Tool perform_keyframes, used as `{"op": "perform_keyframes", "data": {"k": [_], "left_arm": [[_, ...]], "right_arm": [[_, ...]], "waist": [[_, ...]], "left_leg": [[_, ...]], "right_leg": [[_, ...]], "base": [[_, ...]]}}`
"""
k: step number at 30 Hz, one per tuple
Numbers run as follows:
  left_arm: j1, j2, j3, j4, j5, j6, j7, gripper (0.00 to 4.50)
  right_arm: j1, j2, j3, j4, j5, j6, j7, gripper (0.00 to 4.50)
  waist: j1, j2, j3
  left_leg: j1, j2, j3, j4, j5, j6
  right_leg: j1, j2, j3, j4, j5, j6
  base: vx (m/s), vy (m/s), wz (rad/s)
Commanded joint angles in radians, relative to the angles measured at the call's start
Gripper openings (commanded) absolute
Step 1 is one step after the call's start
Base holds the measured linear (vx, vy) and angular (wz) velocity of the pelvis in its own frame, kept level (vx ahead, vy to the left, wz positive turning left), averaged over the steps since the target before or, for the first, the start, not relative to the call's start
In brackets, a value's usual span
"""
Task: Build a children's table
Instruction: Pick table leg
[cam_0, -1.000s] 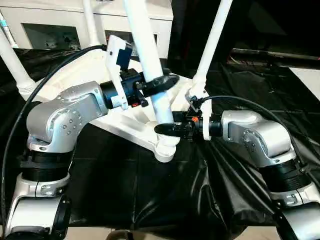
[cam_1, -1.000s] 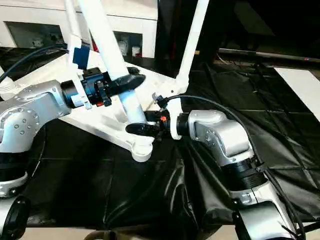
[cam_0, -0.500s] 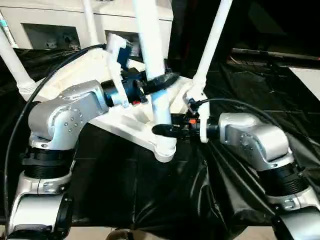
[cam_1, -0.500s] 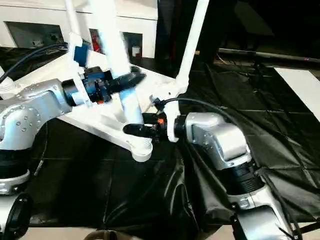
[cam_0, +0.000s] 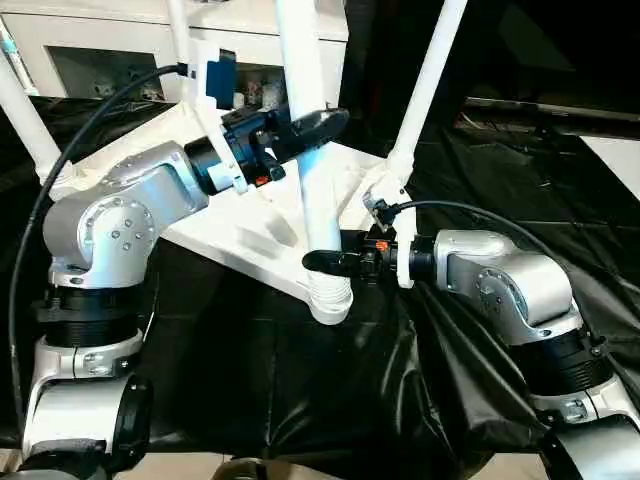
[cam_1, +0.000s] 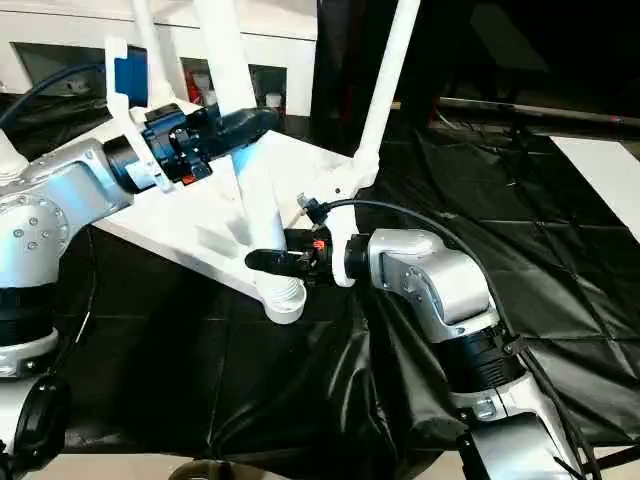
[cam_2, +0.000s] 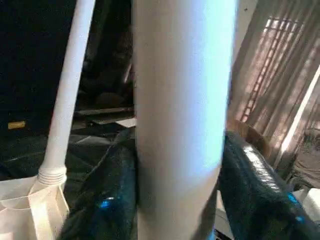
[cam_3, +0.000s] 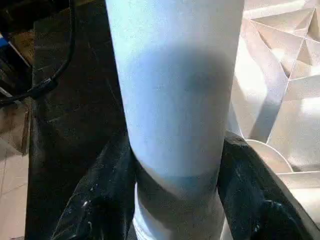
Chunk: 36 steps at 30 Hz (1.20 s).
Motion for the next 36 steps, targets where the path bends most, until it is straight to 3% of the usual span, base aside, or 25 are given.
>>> {"op": "perform_keyframes", "data": {"k": [1,11,12,15,19,28,36], "left_arm": [[-0.002,-0.003,-0.003,-0.012,-0.011,0.017,-0.004,1.96],[-0.013,0.009,0.007,-0.01,-0.029,0.013,-0.033,1.74],[-0.013,0.012,0.006,-0.012,-0.03,0.013,-0.039,1.74],[-0.011,0.028,-0.01,-0.023,-0.035,0.024,-0.075,1.74],[-0.013,0.042,-0.031,-0.035,-0.041,0.034,-0.117,1.74],[-0.033,0.059,-0.055,-0.026,-0.038,0.034,-0.164,1.73],[-0.036,0.058,-0.06,-0.041,-0.047,0.033,-0.189,1.73]], "right_arm": [[-0.001,-0.009,-0.011,-0.004,-0.006,-0.012,-0.009,1.92],[-0.017,-0.009,-0.018,0.0,-0.009,-0.062,0.009,1.91],[-0.018,-0.007,-0.022,0.001,-0.004,-0.063,0.012,2.47],[-0.032,0.001,-0.047,0.011,0.032,-0.05,0.034,2.7],[-0.037,-0.025,-0.025,0.012,0.028,-0.077,0.088,3.06],[-0.036,-0.072,0.028,0.005,0.029,-0.076,0.186,3.1],[-0.031,-0.065,0.039,0.019,0.033,-0.07,0.216,3.1]], "waist": [[0.002,0.014,-0.082],[0.003,0.012,-0.082],[0.003,0.012,-0.082],[0.003,0.012,-0.082],[0.006,0.012,-0.081],[0.009,0.01,-0.083],[0.012,0.012,-0.083]], "left_leg": [[0.052,0.049,-0.027,-0.073,-0.184,-0.099],[0.053,0.049,-0.026,-0.072,-0.177,-0.094],[0.052,0.048,-0.026,-0.072,-0.177,-0.093],[0.054,0.049,-0.025,-0.072,-0.184,-0.09],[0.054,0.05,-0.025,-0.072,-0.184,-0.09],[0.052,0.049,-0.025,-0.069,-0.163,-0.076],[0.054,0.05,-0.025,-0.069,-0.171,-0.076]], "right_leg": [[0.026,-0.07,0.028,-0.066,-0.036,-0.207],[0.026,-0.07,0.028,-0.066,-0.029,-0.208],[0.025,-0.07,0.028,-0.066,-0.034,-0.207],[0.024,-0.07,0.028,-0.066,-0.044,-0.21],[0.023,-0.07,0.028,-0.065,-0.045,-0.209],[0.027,-0.07,0.027,-0.063,-0.022,-0.22],[0.025,-0.071,0.027,-0.063,-0.03,-0.23]], "base": [[0.0,0.0,0.0],[0.0,0.0,0.0],[0.0,0.0,0.0],[0.0,0.0,0.0],[0.0,0.0,0.0],[0.0,0.0,0.0],[0.0,0.0,0.0]]}}
